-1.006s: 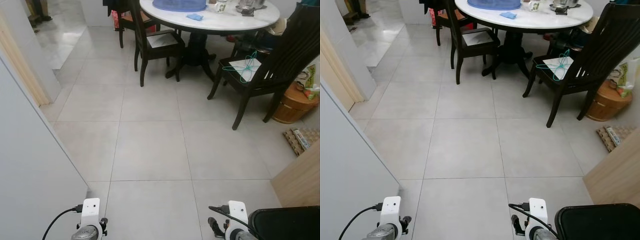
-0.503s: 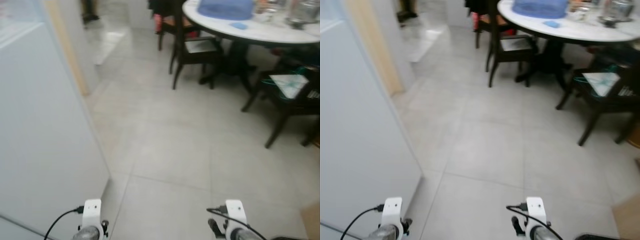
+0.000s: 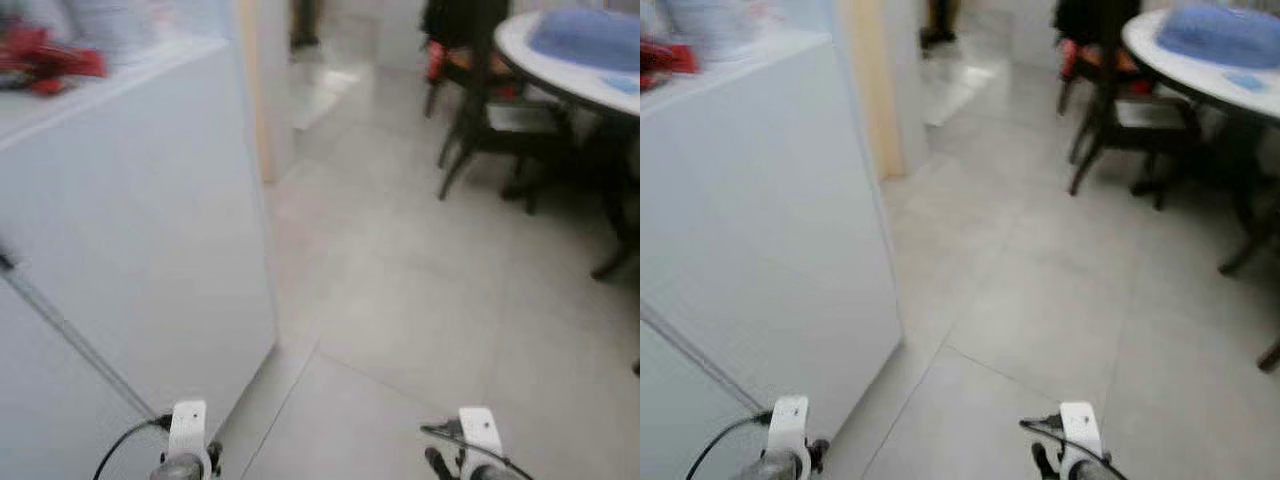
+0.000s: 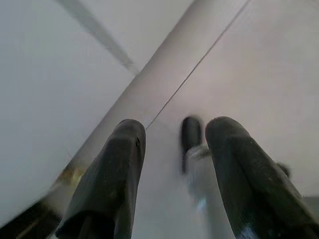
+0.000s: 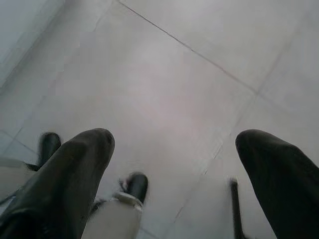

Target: Restocking fridge

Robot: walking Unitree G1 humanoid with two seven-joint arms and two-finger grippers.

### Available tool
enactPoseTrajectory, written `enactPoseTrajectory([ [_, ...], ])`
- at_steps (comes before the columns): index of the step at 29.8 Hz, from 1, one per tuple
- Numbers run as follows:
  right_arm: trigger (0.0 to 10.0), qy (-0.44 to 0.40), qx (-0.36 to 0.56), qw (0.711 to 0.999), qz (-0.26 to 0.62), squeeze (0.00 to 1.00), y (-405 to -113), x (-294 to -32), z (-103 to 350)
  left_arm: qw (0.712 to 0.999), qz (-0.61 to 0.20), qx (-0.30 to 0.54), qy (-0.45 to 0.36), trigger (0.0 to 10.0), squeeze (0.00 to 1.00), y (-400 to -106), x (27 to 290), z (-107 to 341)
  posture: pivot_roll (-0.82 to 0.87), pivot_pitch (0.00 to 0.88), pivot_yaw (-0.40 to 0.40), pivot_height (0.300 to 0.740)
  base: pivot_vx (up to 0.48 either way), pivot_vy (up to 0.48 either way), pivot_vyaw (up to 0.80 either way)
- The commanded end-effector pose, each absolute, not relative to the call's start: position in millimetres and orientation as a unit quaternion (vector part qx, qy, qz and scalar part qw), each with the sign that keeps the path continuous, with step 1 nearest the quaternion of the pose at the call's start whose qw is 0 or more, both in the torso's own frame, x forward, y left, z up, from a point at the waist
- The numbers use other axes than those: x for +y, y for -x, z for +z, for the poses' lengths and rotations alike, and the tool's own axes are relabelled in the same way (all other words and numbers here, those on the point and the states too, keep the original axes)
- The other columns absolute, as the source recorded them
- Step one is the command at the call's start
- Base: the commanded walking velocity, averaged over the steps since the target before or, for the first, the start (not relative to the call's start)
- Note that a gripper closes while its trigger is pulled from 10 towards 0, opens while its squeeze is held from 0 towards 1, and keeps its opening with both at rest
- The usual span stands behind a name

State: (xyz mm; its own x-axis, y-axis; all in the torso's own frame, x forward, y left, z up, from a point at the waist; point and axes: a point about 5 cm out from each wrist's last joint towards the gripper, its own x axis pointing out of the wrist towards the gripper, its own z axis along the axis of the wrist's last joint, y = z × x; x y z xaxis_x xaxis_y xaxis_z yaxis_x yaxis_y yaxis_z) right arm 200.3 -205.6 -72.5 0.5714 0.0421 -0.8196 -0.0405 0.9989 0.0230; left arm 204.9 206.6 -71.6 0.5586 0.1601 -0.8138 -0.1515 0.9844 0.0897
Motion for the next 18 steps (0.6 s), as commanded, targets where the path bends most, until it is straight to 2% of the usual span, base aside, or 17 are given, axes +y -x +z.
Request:
enactPoseTrajectory([
  [1,10.0,0.003,0.474,0.88,0.023,0.0,-193.1,-208.6,-75.8,0.881,0.084,0.466,-0.002,10.0,0.0,-205.5,202.8,-72.1,-0.14,0.0,-0.028,0.74,0.0,0.0,0.8],
  [18,10.0,0.017,0.483,0.875,0.034,0.0,-188.7,-211.0,-77.5,0.88,0.083,0.468,0.005,10.0,0.0,-201.7,200.7,-74.4,-0.13,0.0,-0.036,0.74,0.0,0.0,0.8],
])
